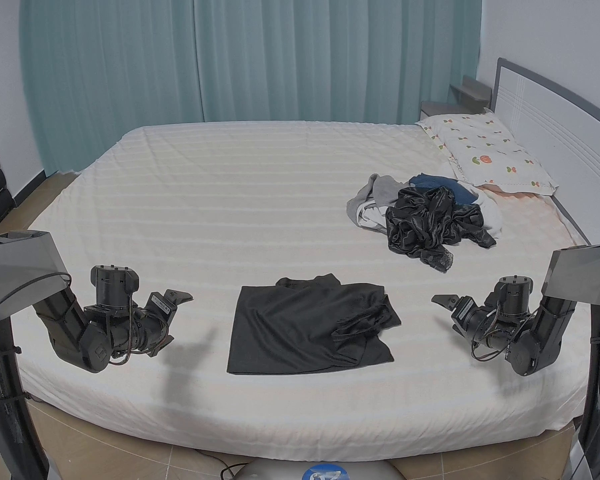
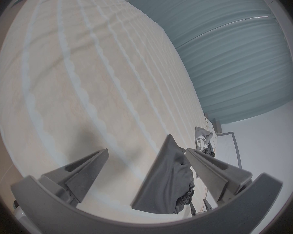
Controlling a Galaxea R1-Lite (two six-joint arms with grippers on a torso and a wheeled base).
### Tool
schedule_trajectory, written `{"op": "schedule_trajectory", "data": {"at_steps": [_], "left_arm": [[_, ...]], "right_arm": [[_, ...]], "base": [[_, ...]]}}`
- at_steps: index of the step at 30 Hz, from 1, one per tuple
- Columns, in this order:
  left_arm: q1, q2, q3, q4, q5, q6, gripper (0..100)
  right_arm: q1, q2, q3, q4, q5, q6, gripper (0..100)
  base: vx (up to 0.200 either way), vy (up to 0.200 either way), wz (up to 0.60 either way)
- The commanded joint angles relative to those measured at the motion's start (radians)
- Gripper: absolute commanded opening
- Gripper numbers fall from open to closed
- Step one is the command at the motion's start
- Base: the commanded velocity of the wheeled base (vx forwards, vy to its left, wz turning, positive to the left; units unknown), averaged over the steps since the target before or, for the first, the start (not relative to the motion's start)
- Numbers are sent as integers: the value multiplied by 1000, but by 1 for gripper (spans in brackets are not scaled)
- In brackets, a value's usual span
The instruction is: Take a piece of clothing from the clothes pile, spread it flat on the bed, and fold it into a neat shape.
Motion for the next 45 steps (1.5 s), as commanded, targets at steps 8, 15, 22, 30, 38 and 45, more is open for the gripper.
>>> {"op": "schedule_trajectory", "data": {"at_steps": [8,15,22,30,38,45], "left_arm": [[-3,32,-3,-2,2,6,100],[-6,38,-1,-4,3,9,100],[-10,44,-1,-5,5,12,100],[-11,44,-1,-5,8,14,100],[-11,44,0,-5,9,14,100],[-11,46,2,-5,11,14,100]], "right_arm": [[150,-82,99,-67,-13,-75,100],[255,-42,136,-65,-104,-280,100],[303,19,94,-56,-193,-383,100],[357,18,-8,90,-275,-472,100],[358,27,-70,151,-363,-503,0],[341,-8,1,139,-390,-506,0]], "base": [[0,125,0],[0,0,0],[0,0,0],[0,0,0],[0,0,0],[0,0,0]]}}
